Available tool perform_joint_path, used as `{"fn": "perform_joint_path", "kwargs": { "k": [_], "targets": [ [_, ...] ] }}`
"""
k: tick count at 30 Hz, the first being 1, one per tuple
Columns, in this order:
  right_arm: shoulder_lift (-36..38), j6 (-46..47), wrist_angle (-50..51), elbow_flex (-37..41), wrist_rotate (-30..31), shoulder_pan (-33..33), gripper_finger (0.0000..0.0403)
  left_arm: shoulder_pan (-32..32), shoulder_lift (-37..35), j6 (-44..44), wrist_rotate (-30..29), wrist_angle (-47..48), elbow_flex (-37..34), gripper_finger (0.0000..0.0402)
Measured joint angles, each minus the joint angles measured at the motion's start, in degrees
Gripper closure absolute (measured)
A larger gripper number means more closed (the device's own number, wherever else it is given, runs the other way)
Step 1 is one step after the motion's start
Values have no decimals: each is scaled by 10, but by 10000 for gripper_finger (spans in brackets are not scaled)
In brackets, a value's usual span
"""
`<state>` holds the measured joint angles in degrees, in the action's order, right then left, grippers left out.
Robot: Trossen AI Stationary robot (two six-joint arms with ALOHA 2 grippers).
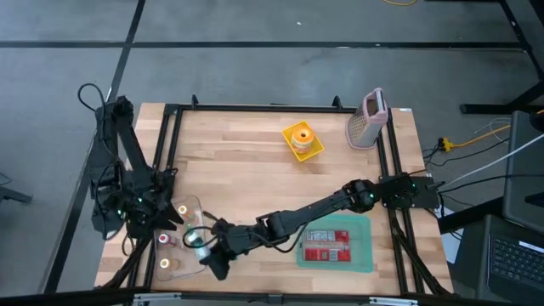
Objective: Pick & Place Food Item
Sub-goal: Put the top green food coloring bottle into the transparent bin
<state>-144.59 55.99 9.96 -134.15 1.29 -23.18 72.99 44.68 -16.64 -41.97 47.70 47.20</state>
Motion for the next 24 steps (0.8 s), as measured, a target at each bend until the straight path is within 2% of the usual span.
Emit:
{"fn": "perform_joint_path", "kwargs": {
  "k": [4, 11, 15, 20, 24],
  "targets": [
    [0, -10, -19, 0, -59, 0, 281, 0, 46, -41, -33, -17, 0, 228],
    [0, -17, -18, 0, -96, 5, 281, -7, 106, -46, -34, -35, 34, 199],
    [0, -18, -16, 0, -114, 6, 281, -16, 117, -82, -40, -65, 48, 192],
    [0, -25, -16, 0, -114, 6, 281, -30, 117, -135, 12, -128, 50, 198],
    [0, -26, -16, 0, -114, 6, 285, -44, 117, -140, 51, -130, 50, 202]
  ]
}}
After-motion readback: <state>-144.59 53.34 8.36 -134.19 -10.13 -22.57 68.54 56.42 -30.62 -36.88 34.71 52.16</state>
